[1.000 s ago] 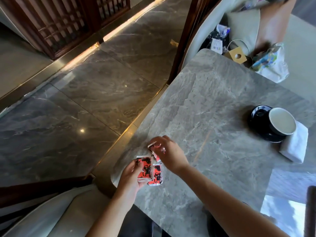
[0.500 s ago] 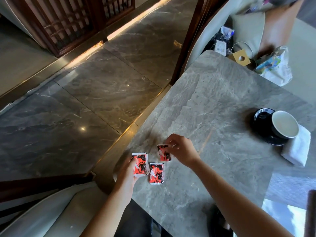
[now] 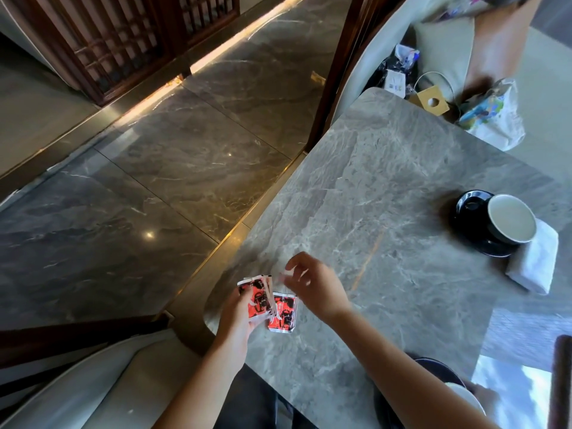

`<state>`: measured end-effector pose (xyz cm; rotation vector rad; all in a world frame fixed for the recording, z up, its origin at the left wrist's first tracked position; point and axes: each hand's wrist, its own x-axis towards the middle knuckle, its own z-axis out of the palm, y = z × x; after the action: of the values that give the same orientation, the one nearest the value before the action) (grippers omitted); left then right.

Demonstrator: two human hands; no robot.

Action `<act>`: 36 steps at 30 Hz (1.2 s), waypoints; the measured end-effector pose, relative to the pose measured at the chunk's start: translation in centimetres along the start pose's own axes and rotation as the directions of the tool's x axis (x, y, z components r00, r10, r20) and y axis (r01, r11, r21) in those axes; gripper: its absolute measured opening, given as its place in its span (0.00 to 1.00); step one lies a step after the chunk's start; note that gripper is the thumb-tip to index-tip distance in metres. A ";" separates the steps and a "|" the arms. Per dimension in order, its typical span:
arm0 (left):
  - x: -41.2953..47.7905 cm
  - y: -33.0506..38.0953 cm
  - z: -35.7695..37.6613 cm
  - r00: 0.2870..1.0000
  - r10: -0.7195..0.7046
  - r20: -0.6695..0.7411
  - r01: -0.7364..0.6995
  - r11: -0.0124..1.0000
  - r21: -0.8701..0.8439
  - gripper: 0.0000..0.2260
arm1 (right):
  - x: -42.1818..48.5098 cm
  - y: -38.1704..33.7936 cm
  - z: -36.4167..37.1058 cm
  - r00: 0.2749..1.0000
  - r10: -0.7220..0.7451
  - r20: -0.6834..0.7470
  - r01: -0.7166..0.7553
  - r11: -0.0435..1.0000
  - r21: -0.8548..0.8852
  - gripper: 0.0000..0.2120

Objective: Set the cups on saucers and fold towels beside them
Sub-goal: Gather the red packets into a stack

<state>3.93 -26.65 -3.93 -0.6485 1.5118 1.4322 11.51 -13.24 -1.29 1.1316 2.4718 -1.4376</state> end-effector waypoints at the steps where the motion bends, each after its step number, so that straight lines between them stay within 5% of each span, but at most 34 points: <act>1: 0.0 0.1 -0.2 1.000 0.007 -0.010 -0.007 1.000 -0.008 0.14 | -0.3 0.7 0.2 0.999 -0.029 0.013 0.031 0.977 -0.212 0.13; 3: 0.0 0.2 -0.2 1.000 0.008 -0.011 -0.008 1.000 -0.012 0.15 | -1.3 2.2 1.1 0.994 -0.043 0.098 0.081 0.901 -0.426 0.22; 5: 0.0 0.4 0.0 1.000 0.006 -0.020 -0.006 1.000 -0.009 0.14 | -2.0 3.5 2.1 0.993 -0.047 0.107 0.091 0.884 -0.458 0.26; 9: -0.1 0.7 0.2 0.999 0.050 0.001 -0.050 0.999 0.016 0.05 | -2.1 4.2 2.5 0.997 -0.067 0.043 0.078 0.918 -0.390 0.18; 13: 0.3 0.4 -0.2 0.989 0.135 0.054 -0.141 0.980 0.141 0.06 | -1.0 3.4 0.0 1.000 0.031 0.002 -0.031 1.000 0.003 0.07; 17: 1.2 0.2 0.1 0.999 0.048 0.025 -0.051 0.987 0.150 0.07 | -0.4 1.1 -3.4 0.978 0.008 0.207 -0.115 0.853 0.510 0.13; 19: 1.3 0.3 0.7 0.998 -0.039 0.041 0.033 0.990 0.140 0.15 | -0.6 -0.3 -3.8 0.962 -0.074 0.262 -0.052 0.895 0.444 0.13; 22: 1.2 0.1 1.4 0.993 -0.071 0.092 0.057 0.987 0.149 0.24 | -1.0 -1.7 -3.1 0.948 -0.185 0.260 0.158 0.980 0.120 0.13; 24: 0.8 0.1 1.7 0.990 -0.049 0.133 0.031 0.990 0.137 0.25 | -1.2 -2.1 -2.4 0.943 -0.238 0.231 0.266 0.959 -0.101 0.16; 27: 0.1 0.1 1.9 0.987 -0.012 0.162 -0.006 0.994 0.110 0.19 | -1.9 -2.0 -1.2 0.956 -0.252 0.150 0.272 0.953 -0.130 0.21; 30: -0.5 0.3 2.0 0.978 0.067 0.196 -0.089 0.990 0.110 0.17 | -2.9 -1.9 -0.1 0.996 -0.089 0.014 0.083 0.969 0.234 0.21; 32: -1.1 0.4 2.5 0.973 0.113 0.202 -0.137 0.984 0.113 0.15 | -3.5 -2.5 0.7 0.987 0.116 0.109 -0.158 0.802 0.575 0.25; 34: -1.8 0.3 3.3 0.968 0.154 0.197 -0.181 0.975 0.126 0.12 | -3.8 -2.7 1.8 0.963 0.203 0.178 -0.269 0.664 0.697 0.31; 36: -2.1 0.2 3.9 0.961 0.199 0.194 -0.236 0.953 0.191 0.10 | -3.8 -2.8 2.5 0.958 0.217 0.188 -0.285 0.651 0.704 0.33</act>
<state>5.70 -23.35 -1.59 -0.2254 1.6072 1.4240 11.76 -18.16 0.85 1.3880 1.5625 -2.3863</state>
